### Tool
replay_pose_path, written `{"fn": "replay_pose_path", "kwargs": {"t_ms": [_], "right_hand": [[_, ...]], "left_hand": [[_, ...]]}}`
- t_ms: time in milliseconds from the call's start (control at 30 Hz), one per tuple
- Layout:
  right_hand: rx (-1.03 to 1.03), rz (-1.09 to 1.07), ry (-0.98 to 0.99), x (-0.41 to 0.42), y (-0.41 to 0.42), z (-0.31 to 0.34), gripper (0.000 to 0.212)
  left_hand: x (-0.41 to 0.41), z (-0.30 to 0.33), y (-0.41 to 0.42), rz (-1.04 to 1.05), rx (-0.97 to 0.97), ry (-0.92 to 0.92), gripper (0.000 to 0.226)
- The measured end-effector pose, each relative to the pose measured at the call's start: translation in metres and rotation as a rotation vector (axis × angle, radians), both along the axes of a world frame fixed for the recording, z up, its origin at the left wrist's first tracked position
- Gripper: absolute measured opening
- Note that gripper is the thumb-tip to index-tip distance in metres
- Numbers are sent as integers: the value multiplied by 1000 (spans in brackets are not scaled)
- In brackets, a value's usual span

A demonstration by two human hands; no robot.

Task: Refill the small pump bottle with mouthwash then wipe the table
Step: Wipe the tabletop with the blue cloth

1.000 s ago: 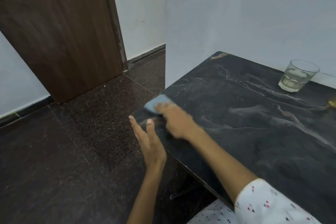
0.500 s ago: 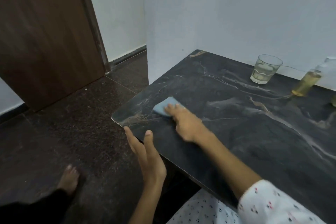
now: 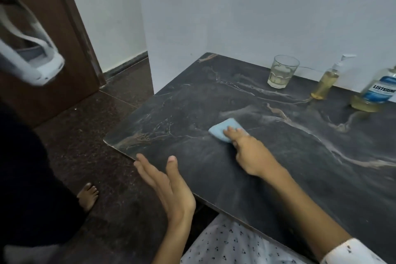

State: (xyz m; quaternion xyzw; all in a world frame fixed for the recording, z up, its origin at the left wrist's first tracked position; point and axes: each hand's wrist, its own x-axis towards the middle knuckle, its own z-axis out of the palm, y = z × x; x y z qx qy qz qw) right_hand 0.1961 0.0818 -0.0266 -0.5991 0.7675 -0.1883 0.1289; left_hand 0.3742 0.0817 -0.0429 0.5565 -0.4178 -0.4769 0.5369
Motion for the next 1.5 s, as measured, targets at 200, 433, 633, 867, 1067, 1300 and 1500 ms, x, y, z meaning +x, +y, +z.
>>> {"fn": "replay_pose_path", "kwargs": {"t_ms": [200, 433, 633, 867, 1067, 1300, 1500], "right_hand": [[15, 445, -31, 58, 75, -34, 88], [-48, 26, -17, -19, 98, -19, 82], [-56, -102, -5, -10, 14, 4, 65], [-51, 394, -56, 88, 67, -17, 82], [-62, 57, -7, 4, 80, -15, 67], [-50, -45, -12, -14, -28, -1, 52], [-118, 283, -25, 78, 26, -13, 56]], "left_hand": [[-7, 0, 4, 9, -3, -18, 75], [-10, -6, 6, -3, -20, -41, 65], [-10, 0, 6, -14, 4, 5, 80], [-9, -1, 8, -16, -9, -5, 83], [-10, -3, 6, -36, 1, 2, 83], [-14, 0, 8, -41, 1, -16, 77], [-11, 2, 8, -2, 7, -11, 67]]}}
